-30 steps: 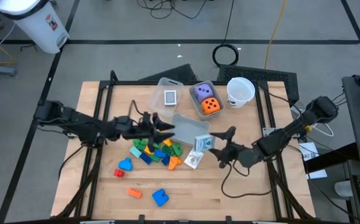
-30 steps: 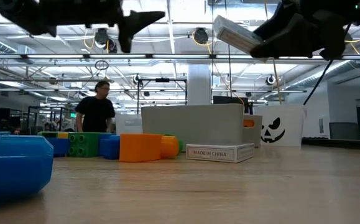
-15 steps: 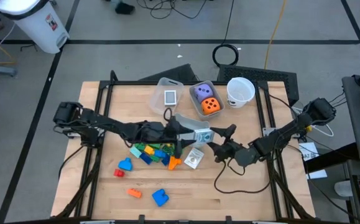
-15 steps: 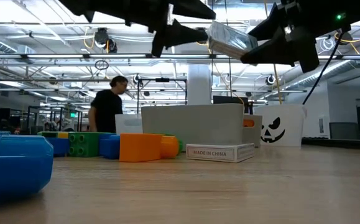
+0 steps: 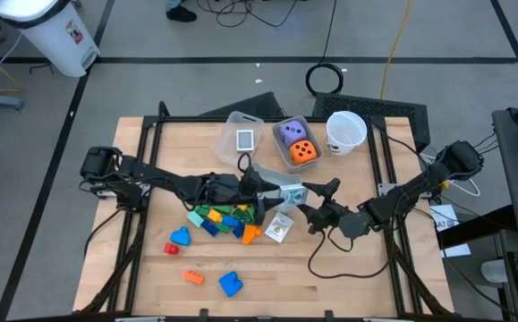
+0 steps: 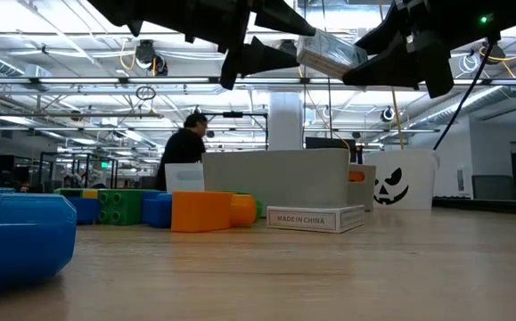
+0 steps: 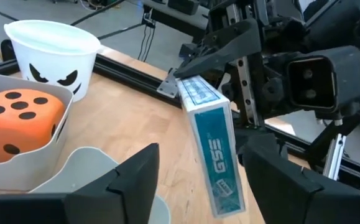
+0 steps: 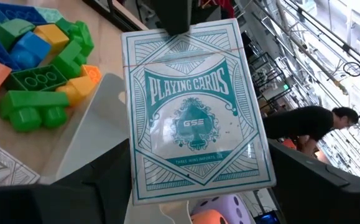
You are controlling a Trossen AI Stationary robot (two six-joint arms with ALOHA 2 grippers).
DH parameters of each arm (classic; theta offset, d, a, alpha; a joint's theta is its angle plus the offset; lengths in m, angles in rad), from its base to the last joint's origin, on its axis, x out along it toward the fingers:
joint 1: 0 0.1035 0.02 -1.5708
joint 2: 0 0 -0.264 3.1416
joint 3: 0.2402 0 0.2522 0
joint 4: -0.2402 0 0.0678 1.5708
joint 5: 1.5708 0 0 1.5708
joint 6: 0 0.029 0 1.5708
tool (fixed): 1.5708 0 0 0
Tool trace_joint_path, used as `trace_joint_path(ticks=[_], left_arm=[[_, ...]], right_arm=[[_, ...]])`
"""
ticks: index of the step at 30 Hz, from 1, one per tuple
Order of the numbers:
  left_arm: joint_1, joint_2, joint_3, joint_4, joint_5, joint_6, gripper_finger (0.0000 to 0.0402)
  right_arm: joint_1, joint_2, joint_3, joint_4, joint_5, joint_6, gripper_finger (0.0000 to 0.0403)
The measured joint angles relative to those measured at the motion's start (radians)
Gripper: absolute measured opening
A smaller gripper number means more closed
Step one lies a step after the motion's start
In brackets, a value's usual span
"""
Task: Pick & Place Toys
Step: Put the blue playing card box into the transparent bin
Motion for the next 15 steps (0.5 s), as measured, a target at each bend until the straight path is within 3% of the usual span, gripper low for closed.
trace_joint_path(ticks=[9, 15], left_arm=[[-0.008, 0.000, 0.000, 0.020, 0.000, -0.034, 0.0145], [-0.008, 0.000, 0.000, 0.019, 0.000, -0.057, 0.0141]], right_arm=[[-0.001, 0.000, 0.000, 0.000, 0.000, -0.001, 0.0288], [-0.002, 0.000, 0.000, 0.000, -0.001, -0.001, 0.0288]])
